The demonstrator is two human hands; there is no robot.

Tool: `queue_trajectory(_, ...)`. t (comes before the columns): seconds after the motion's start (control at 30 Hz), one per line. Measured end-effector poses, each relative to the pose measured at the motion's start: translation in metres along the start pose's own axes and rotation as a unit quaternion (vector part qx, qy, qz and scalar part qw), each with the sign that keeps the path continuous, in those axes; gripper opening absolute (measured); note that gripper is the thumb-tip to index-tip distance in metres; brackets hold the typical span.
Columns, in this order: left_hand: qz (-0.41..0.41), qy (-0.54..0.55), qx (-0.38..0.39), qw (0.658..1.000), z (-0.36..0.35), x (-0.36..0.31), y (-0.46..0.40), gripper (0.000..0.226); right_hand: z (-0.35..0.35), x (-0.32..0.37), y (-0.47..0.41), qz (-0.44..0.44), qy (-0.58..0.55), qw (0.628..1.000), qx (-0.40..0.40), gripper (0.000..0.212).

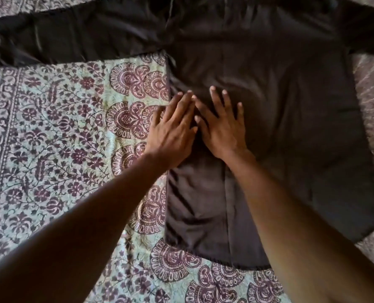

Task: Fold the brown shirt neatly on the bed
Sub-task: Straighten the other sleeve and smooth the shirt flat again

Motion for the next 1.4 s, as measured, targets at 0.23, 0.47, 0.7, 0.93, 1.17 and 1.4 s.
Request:
queue_trajectory(0.23,-0.002,-0.048,0.042,0.998,-0.018,0.016,-0.015,0.091,0.016,-0.066,0.027,-0.282,-0.004,0.959,-0.02,0.066)
queue_trajectory(0.47,0.005,-0.039,0.061,0.997,-0.019,0.019,-0.019,0.097,0.007,0.008,-0.051,0.012,0.01,0.999,-0.038,0.057)
queue_trajectory(0.7,0.002,-0.046,0.077,0.996,-0.016,0.019,-0.021,0.097,0.026,-0.12,-0.01,-0.296,-0.005,0.955,-0.019,0.063)
queue_trajectory(0.93,0.002,-0.055,0.08,0.995,-0.019,0.019,-0.022,0.097,0.032,-0.059,-0.055,-0.301,0.016,0.946,-0.119,0.062)
queue_trajectory(1.17,-0.001,-0.061,0.078,0.995,-0.019,0.019,-0.022,0.097,0.012,-0.07,-0.02,-0.265,0.015,0.961,-0.074,0.062)
queue_trajectory(1.4,0.008,-0.064,0.076,0.995,-0.016,0.015,-0.021,0.096,0.037,-0.116,0.047,-0.402,0.017,0.911,-0.09,0.069)
Point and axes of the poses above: each hand's wrist, its own y-axis away from the middle knuckle, its own z-axis out of the back of the hand, x = y × z, the point moved 5 cm from there along -y, towards the middle knuckle, and after that the axes turned 11 degrees about z, right-handed, at the moved point
